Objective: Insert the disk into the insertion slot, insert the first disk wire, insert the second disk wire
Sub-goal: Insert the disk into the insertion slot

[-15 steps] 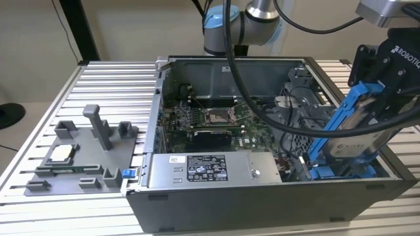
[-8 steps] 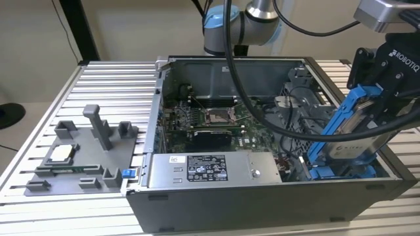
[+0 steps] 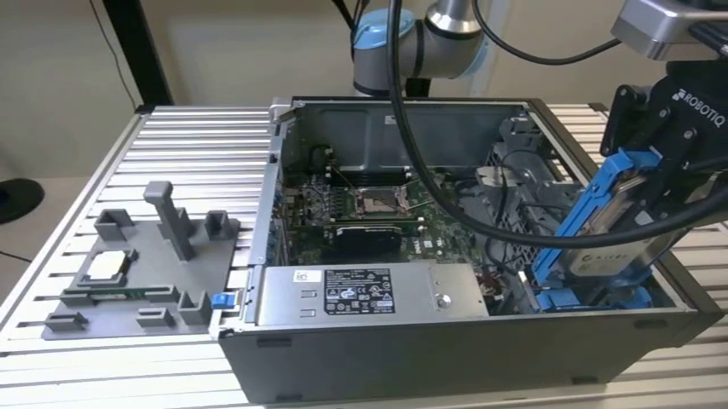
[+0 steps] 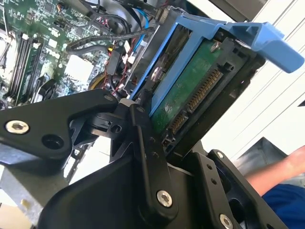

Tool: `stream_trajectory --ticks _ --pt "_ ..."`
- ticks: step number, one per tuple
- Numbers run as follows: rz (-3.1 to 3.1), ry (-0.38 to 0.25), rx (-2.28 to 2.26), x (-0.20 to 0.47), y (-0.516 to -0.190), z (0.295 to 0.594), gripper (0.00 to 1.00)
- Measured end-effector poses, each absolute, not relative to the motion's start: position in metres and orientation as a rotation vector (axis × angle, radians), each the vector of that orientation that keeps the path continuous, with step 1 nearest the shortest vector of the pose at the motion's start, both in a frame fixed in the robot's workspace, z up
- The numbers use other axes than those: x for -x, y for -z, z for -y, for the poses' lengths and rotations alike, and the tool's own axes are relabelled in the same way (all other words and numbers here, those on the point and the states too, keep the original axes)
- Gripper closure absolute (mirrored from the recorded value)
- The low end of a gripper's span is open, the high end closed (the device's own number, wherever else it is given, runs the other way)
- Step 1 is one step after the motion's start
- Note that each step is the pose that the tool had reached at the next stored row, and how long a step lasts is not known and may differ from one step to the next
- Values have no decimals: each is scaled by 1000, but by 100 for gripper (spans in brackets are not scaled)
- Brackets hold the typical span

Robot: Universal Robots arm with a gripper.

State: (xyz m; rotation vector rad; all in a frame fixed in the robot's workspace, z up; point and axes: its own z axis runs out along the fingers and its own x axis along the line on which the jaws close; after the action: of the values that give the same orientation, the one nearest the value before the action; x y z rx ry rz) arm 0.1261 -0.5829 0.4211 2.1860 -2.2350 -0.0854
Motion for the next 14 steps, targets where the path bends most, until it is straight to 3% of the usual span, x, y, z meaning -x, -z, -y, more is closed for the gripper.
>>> stream_trajectory --ticks 14 --pt "2235 85 -2186 -126 -419 578 100"
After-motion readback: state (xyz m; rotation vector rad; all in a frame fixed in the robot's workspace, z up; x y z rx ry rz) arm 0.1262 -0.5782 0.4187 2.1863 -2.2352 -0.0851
